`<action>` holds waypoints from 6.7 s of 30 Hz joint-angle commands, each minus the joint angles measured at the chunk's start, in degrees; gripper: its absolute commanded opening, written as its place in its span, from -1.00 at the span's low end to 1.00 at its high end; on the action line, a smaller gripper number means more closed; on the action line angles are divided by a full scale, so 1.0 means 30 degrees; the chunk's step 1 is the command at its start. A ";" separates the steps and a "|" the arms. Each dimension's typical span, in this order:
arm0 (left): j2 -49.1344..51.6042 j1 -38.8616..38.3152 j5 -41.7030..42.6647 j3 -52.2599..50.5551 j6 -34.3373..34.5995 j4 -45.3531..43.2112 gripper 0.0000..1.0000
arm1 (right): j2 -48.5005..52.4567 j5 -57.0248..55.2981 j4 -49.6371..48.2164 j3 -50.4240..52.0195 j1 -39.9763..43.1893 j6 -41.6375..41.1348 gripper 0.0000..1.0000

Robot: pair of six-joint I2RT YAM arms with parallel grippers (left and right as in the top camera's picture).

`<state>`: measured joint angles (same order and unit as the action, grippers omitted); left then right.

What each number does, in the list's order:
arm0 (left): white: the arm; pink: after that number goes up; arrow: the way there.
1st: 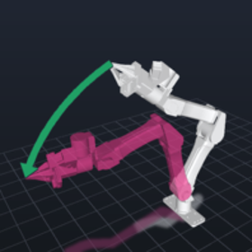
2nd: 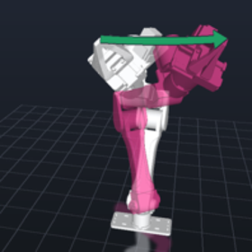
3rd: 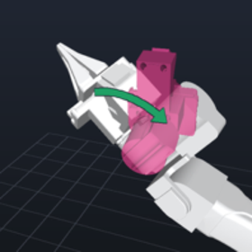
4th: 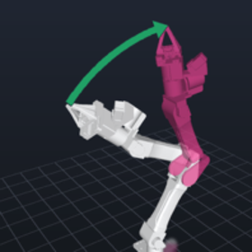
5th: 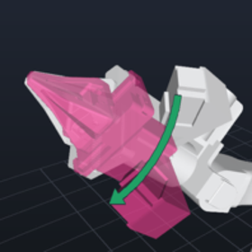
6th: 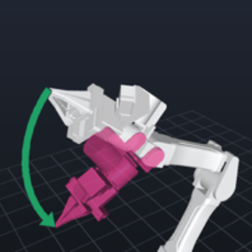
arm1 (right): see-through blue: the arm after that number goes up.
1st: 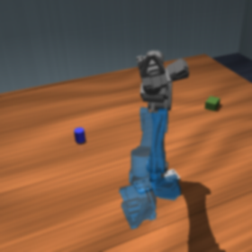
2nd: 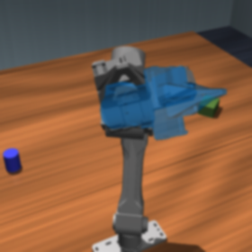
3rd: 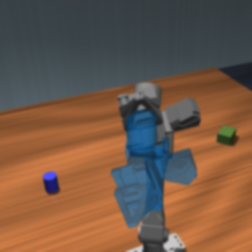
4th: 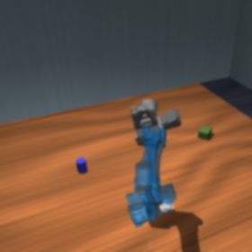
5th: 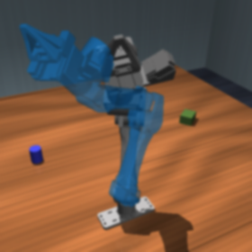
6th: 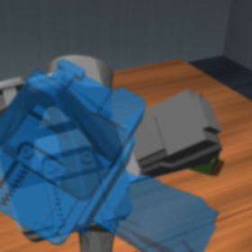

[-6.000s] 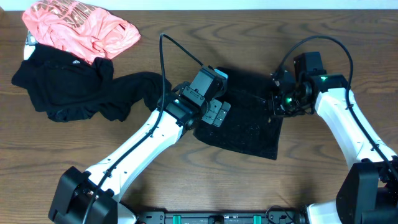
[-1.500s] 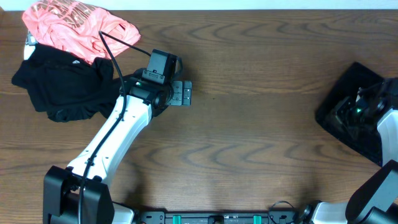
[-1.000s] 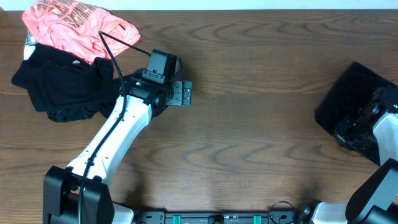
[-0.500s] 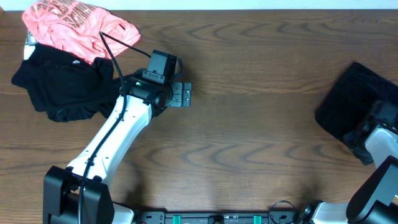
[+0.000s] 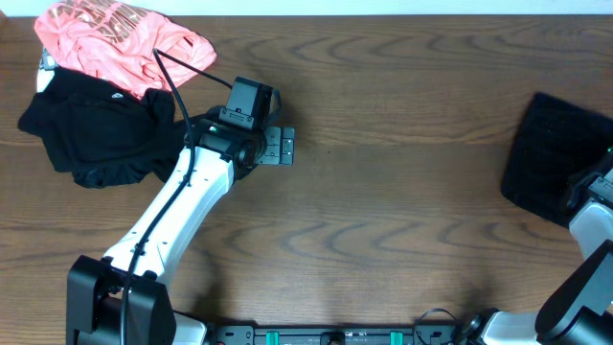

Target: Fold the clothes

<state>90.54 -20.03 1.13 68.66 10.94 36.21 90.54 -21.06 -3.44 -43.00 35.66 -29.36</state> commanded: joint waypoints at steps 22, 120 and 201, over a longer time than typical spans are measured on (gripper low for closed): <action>-0.0226 -0.0029 -0.0022 0.0007 0.0248 -0.0357 0.96 | -0.4605 0.9683 0.2433 -0.0976 0.0146 0.2324 -0.24; -0.0219 -0.0029 -0.0022 0.0000 0.0255 0.0437 0.96 | -0.0670 0.3548 0.7300 -0.1056 -0.6630 0.4867 -0.97; -0.0204 -0.0029 -0.0029 0.0000 0.0248 0.0568 0.96 | -0.0066 0.4007 0.8029 -0.1158 -0.6105 0.4510 -0.47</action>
<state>90.54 -20.03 1.15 68.66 10.94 37.91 89.62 -7.51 20.10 -45.95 17.65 -14.79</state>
